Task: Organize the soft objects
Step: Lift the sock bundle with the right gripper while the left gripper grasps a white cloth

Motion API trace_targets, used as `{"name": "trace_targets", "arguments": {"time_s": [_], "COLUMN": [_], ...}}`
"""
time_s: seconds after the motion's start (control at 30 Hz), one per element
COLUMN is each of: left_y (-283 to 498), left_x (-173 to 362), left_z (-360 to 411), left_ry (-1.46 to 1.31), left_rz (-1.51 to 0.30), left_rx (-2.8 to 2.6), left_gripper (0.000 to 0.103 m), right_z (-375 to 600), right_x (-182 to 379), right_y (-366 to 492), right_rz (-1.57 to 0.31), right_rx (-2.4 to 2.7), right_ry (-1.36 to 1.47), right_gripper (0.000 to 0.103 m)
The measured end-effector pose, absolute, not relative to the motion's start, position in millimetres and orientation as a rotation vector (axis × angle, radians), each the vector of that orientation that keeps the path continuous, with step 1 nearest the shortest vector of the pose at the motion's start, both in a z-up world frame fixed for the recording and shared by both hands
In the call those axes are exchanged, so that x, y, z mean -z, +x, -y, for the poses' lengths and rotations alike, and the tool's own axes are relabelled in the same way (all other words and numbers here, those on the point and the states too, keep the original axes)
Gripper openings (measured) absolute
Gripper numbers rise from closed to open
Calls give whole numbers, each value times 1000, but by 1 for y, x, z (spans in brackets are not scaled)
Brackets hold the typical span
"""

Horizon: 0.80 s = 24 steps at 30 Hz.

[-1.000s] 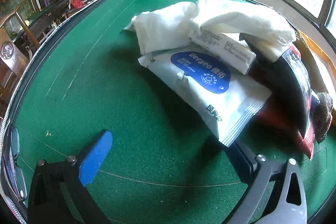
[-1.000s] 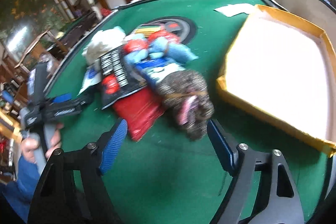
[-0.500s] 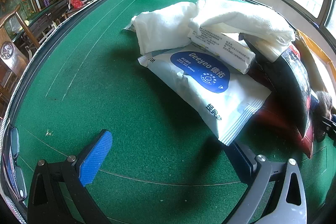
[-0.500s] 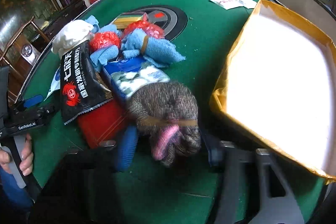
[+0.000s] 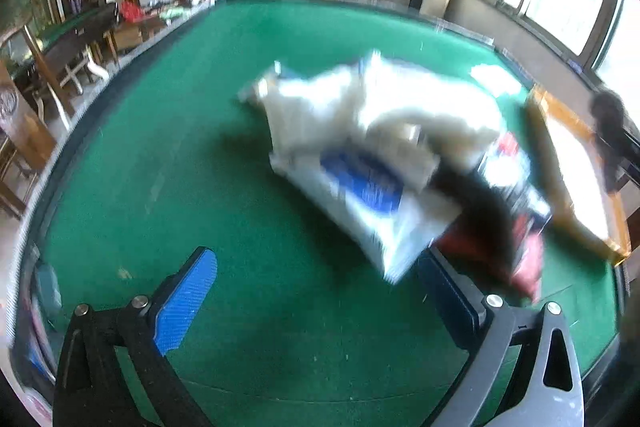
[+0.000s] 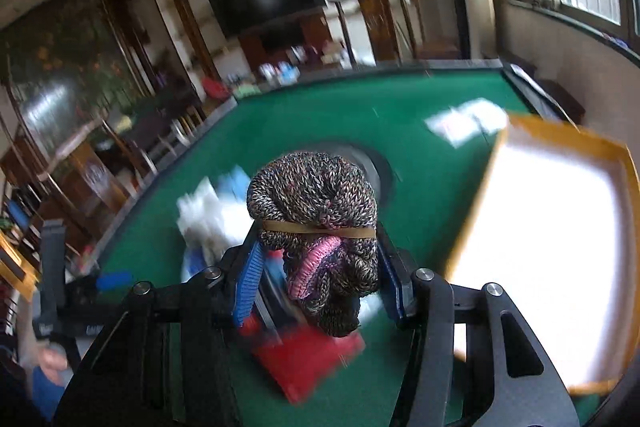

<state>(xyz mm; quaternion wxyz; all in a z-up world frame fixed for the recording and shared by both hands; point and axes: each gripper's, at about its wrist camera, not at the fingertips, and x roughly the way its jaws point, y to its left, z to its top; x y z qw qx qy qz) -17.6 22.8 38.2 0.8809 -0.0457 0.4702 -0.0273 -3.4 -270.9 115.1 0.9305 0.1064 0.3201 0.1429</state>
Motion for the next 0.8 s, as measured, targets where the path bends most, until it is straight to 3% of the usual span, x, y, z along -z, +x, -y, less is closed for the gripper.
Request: {"name": "trace_targets", "arguments": {"time_s": [0.2,0.23,0.3,0.7,0.73,0.8], "left_y": [-1,5,15,71,75,79], "left_x": [-89,-94,-98,-79,-76,-71], "left_z": [-29,-23,-13,55,58,57], "left_ry": [-60,-21,27,87,93,72], "left_rz": [-901,-900,-903,-1003,-1002,-1012], "left_rx": [125,136,126,154,145,148], "left_gripper": [100,97,79,79,75,33], "right_z": [268,270,278,298,298,302], "right_x": [-102,-98,-93,-93,-94,-93], "right_y": [8,8,10,12,12,14], "right_rz": [-563,-567,-583,-581,-577,-577], "right_rx": [-383,-369,-333,-337,-332,-330], "right_ry": [243,236,234,327,328,330], "right_gripper": [51,51,50,51,51,51]}}
